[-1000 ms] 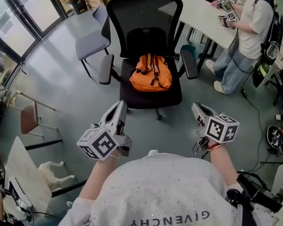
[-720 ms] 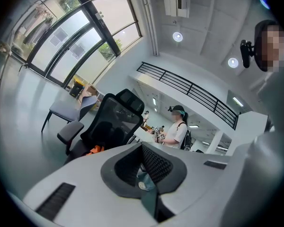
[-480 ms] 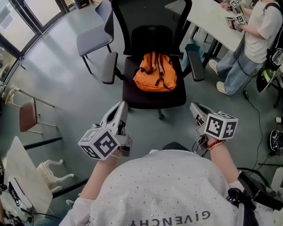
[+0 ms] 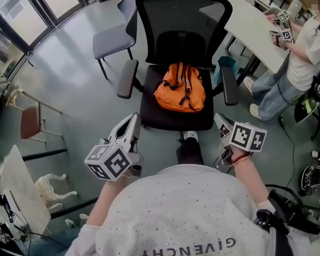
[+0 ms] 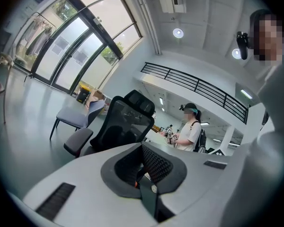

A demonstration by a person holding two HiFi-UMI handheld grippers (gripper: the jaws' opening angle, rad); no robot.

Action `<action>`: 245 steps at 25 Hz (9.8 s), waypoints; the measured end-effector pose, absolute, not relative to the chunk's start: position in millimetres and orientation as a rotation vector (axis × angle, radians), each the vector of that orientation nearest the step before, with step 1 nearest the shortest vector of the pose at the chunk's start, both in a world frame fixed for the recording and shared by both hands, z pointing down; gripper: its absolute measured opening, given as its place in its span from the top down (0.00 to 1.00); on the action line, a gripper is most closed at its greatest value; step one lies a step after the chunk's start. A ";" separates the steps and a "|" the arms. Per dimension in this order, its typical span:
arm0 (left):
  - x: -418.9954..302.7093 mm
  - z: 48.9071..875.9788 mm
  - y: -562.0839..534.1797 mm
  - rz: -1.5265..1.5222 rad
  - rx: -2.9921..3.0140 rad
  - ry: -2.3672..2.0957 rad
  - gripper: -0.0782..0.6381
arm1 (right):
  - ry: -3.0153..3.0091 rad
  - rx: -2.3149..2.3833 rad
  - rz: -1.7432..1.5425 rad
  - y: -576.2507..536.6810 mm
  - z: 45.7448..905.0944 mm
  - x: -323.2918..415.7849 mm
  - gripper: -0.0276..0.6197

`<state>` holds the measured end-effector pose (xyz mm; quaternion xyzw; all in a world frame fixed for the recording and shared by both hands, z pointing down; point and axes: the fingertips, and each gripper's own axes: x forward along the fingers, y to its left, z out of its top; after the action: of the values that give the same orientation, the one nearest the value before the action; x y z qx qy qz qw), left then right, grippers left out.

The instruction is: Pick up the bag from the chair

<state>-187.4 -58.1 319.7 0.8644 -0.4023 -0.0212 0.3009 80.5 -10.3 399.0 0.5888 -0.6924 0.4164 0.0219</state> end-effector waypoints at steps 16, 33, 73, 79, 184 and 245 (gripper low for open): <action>-98.3 358.9 -207.3 0.024 2.093 -1.218 0.87 | -2.115 1.600 1.308 -204.5 447.5 159.2 0.95; -43.5 452.1 -287.6 0.218 1.864 -1.249 0.87 | -2.047 1.422 1.646 -351.7 583.4 158.0 0.95; -65.9 543.1 -276.6 0.360 1.622 -1.277 0.87 | -1.944 1.261 1.866 -449.5 772.8 124.7 0.42; -77.5 554.0 -262.9 0.343 1.594 -1.294 0.87 | -1.799 1.312 1.698 -446.5 802.4 121.3 0.42; -183.6 162.1 -48.8 -0.379 2.397 -1.317 0.87 | -2.963 1.098 1.663 -118.5 245.0 -28.7 0.92; 31.1 139.9 174.2 -0.367 2.360 -1.433 0.87 | -3.289 0.735 0.652 171.2 93.1 169.9 0.92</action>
<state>31.1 174.2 139.9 0.8339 -0.5064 -0.1298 0.1770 169.9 171.2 93.1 0.2120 -0.9480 0.1879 -0.1452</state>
